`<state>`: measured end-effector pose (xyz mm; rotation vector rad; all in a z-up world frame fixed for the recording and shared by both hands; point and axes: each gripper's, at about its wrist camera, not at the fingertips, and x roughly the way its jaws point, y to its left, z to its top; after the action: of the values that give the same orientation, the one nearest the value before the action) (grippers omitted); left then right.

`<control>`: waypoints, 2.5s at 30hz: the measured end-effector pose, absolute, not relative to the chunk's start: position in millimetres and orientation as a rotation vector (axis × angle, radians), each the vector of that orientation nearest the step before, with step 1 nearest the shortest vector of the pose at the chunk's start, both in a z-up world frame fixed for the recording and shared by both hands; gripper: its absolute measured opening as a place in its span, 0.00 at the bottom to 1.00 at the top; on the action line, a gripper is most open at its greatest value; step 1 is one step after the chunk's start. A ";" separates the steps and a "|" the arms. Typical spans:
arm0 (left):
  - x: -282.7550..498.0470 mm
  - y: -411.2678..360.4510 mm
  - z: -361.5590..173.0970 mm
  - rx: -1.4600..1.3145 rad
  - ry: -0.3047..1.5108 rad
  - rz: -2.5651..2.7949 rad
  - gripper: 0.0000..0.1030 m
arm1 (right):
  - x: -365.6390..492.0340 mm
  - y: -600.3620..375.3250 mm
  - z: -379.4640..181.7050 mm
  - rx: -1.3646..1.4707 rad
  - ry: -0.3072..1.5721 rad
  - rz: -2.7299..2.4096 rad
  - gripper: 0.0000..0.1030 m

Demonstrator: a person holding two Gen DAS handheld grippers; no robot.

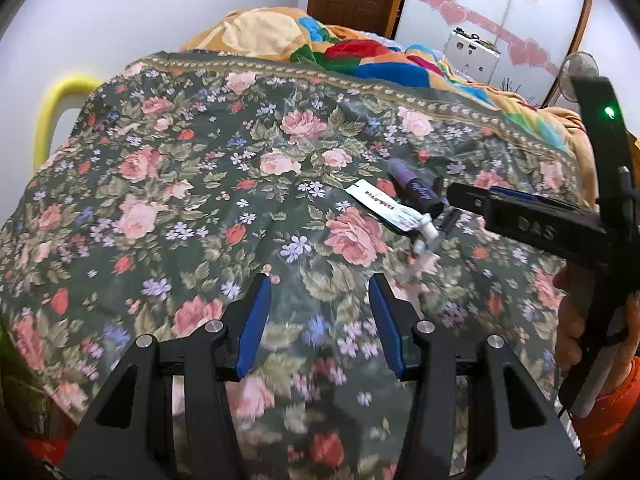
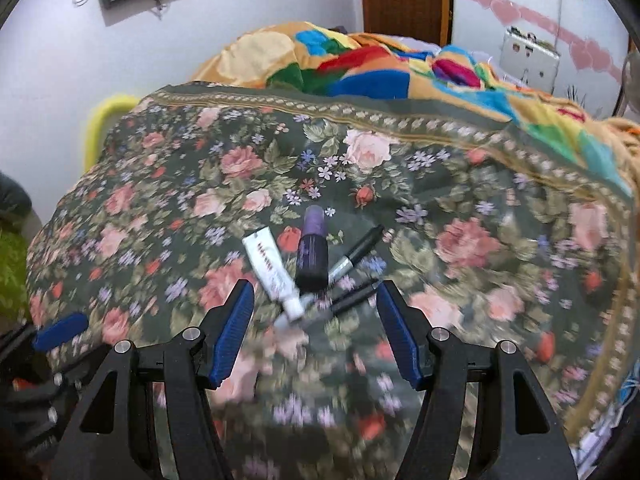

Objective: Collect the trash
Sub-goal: 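Grasp the purple spray bottle with the right gripper while the left gripper grasps the white tube, then carry the spray bottle and tube in both grippers over the white bin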

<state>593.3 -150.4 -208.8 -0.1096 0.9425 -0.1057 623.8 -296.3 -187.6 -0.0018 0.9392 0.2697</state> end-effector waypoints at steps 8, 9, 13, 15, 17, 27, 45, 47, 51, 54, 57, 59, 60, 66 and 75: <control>628.2 -154.7 -236.9 -0.134 0.992 -0.102 0.48 | 669.9 -289.2 -223.3 0.046 1.037 0.305 0.44; 630.5 -155.8 -237.6 -0.137 0.992 -0.103 0.48 | 673.5 -288.6 -226.1 0.048 1.048 0.314 0.42; 643.2 -168.2 -238.4 -0.167 1.004 -0.127 0.48 | 680.1 -284.2 -230.8 0.005 1.069 0.331 0.24; 649.3 -177.8 -238.8 -0.180 1.016 -0.147 0.48 | 676.8 -283.7 -229.5 -0.011 1.065 0.348 0.24; 654.0 -190.9 -237.7 -0.182 1.015 -0.159 0.48 | 667.5 -288.5 -224.8 -0.027 1.034 0.336 0.23; 666.8 -240.5 -254.6 -0.109 1.033 -0.163 0.48 | 622.8 -354.4 -210.2 -0.006 0.950 0.227 0.24; 625.5 -232.3 -216.6 -0.168 0.972 -0.228 0.16 | 568.1 -363.7 -195.9 -0.030 0.939 0.224 0.24; 616.2 -229.2 -198.7 -0.182 0.952 -0.229 0.16 | 561.1 -358.5 -184.7 -0.047 0.922 0.230 0.23; 593.8 -224.4 -160.6 -0.153 0.893 -0.214 0.16 | 541.2 -347.9 -153.7 -0.072 0.874 0.241 0.24; 572.7 -217.9 -131.1 -0.132 0.848 -0.207 0.16 | 525.4 -339.6 -128.7 -0.078 0.836 0.254 0.23; 546.7 -205.0 -103.3 -0.123 0.805 -0.192 0.16 | 510.2 -329.6 -107.0 -0.078 0.808 0.270 0.23; 524.4 -193.1 -85.8 -0.117 0.777 -0.178 0.16 | 498.7 -322.0 -92.3 -0.078 0.789 0.281 0.24; 515.7 -187.9 -79.4 -0.116 0.769 -0.172 0.16 | 492.1 -316.8 -85.2 -0.080 0.780 0.289 0.24; 455.9 -144.8 -44.1 -0.128 0.724 -0.120 0.16 | 448.4 -282.7 -48.9 -0.091 0.722 0.347 0.24; 365.9 -70.4 -19.7 -0.124 0.670 -0.008 0.16 | 384.5 -219.0 -23.1 -0.149 0.667 0.452 0.24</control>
<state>365.9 -70.4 -19.7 -0.1238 0.6703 -0.0080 384.5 -219.0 -23.1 -0.1493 0.6666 0.4522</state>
